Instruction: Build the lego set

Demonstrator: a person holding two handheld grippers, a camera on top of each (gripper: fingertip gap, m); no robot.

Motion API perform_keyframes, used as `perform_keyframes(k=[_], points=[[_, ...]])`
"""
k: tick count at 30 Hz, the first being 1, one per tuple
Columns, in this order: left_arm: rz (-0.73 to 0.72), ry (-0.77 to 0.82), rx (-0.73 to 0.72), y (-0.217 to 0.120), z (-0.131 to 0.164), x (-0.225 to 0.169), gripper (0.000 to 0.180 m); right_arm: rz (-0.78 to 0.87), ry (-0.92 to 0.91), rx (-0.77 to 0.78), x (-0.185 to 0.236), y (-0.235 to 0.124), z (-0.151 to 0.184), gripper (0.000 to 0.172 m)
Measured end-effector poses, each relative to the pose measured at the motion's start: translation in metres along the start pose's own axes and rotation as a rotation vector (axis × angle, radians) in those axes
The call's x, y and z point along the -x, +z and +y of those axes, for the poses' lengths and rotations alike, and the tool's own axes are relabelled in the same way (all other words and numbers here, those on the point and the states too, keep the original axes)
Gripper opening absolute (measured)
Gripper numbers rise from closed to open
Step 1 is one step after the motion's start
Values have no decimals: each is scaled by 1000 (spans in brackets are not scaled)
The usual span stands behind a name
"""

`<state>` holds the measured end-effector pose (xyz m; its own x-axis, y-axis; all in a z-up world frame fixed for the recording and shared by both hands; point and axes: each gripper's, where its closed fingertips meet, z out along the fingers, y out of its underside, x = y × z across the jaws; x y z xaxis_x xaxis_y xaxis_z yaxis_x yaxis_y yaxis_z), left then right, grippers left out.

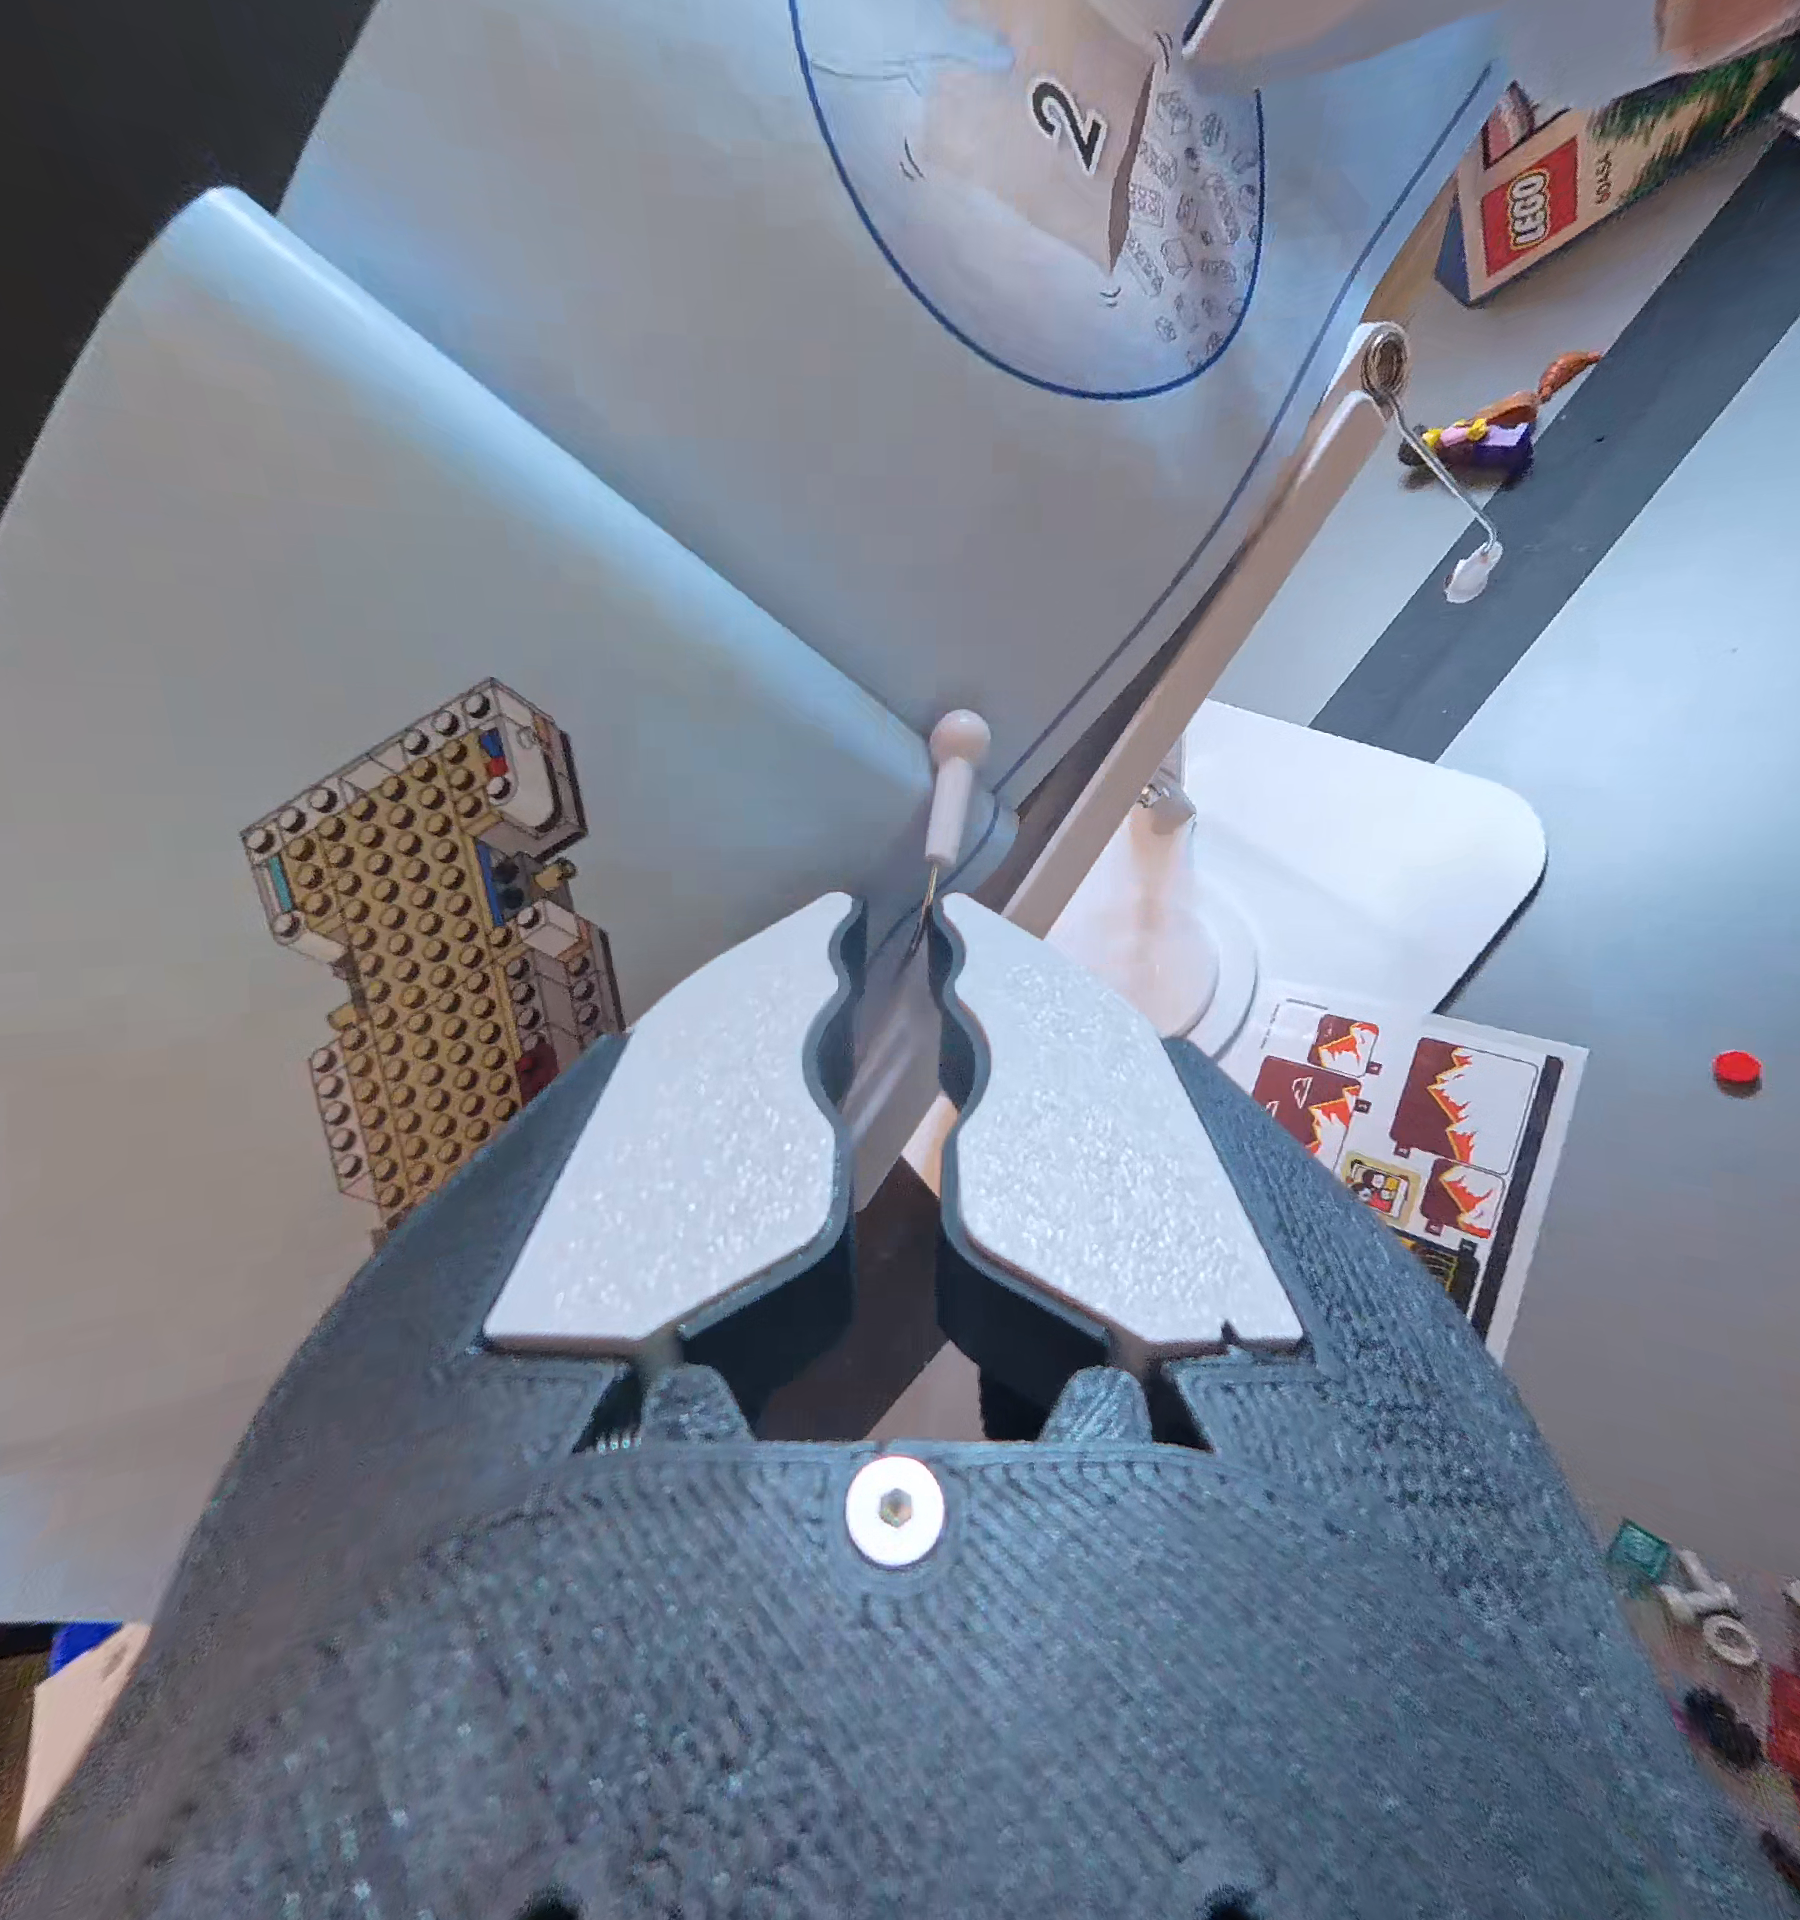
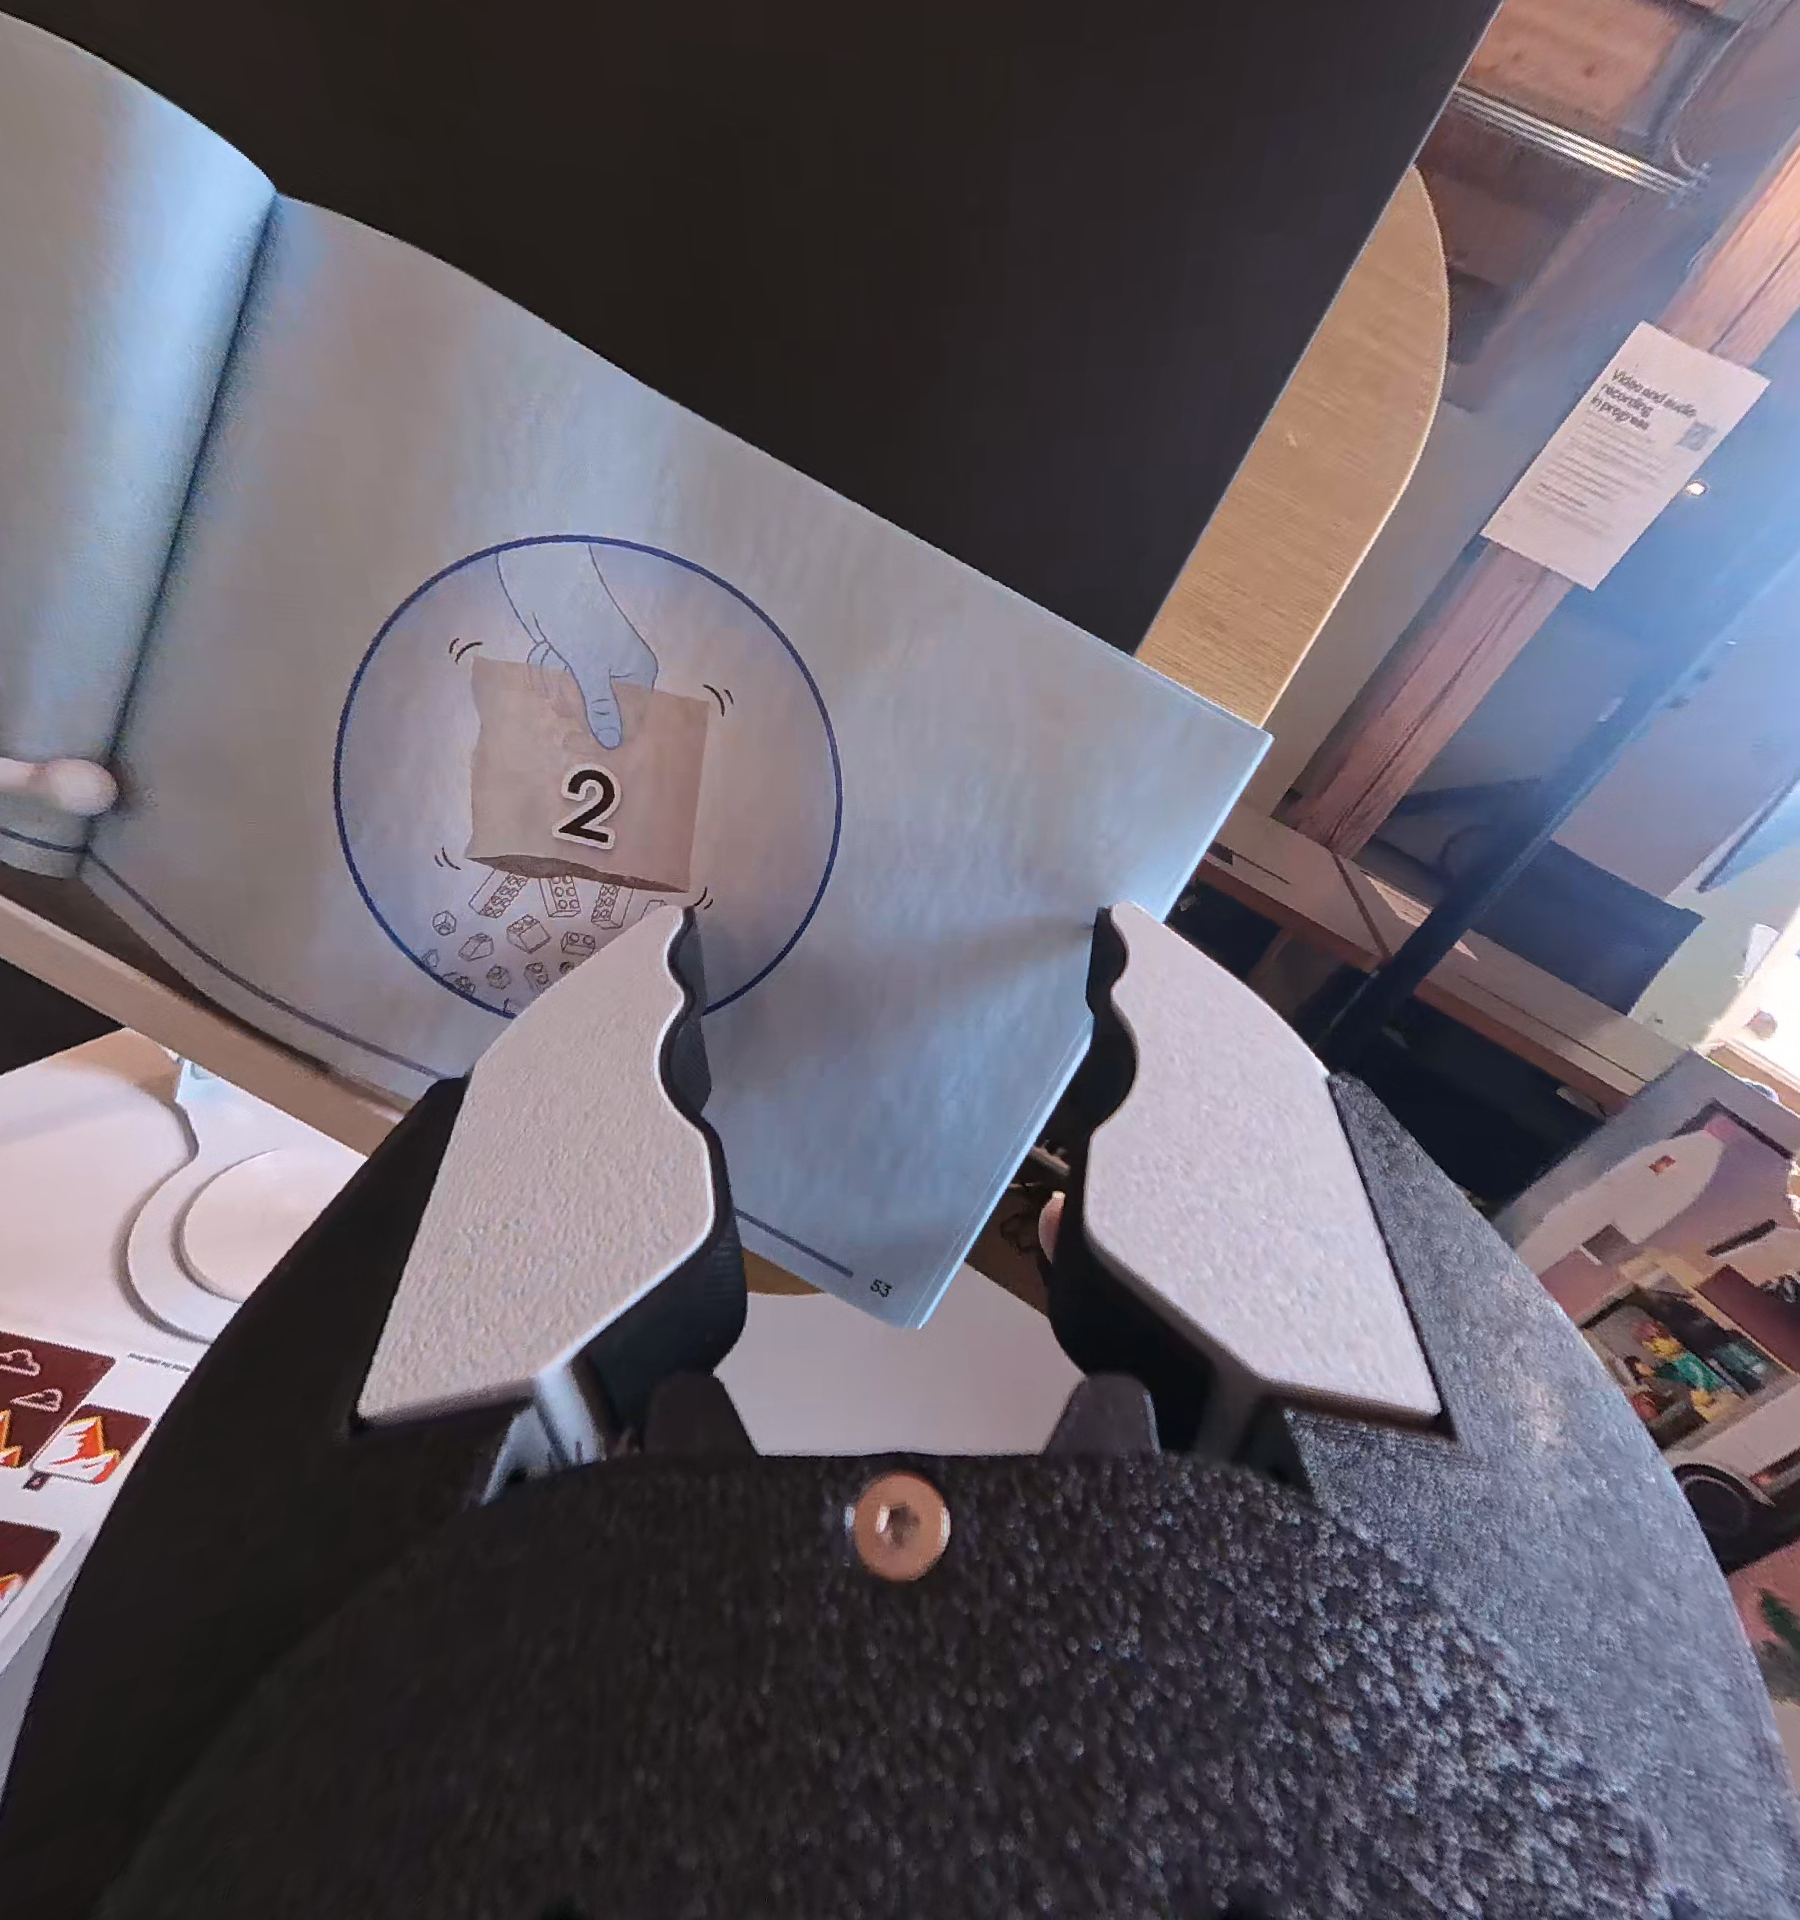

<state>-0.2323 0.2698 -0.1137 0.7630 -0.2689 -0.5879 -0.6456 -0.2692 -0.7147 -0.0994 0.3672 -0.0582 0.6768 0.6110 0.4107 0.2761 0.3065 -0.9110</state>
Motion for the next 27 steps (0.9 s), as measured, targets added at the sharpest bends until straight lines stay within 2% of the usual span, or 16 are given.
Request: perform_keyframes(k=[4,6,13,20,24,27], points=[[-71,108,-34,-2,-2,1,3,2,8,11,1,1,-3,66],[-109,79,-78,-6,-5,5,3,0,3,11,4,1,-5,66],[-146,-205,-196,-24,-6,32,0,-81,-3,12,26,2,-15,49],[-169,-558,-273,-39,17,59,4,-207,14,19,61,6,-24,46],[-150,-684,-259,-45,38,65,9,-243,-5,18,79,8,-28,47],[-165,-713,-341,-63,33,67,5,-251,-8,12,87,11,-30,47]])
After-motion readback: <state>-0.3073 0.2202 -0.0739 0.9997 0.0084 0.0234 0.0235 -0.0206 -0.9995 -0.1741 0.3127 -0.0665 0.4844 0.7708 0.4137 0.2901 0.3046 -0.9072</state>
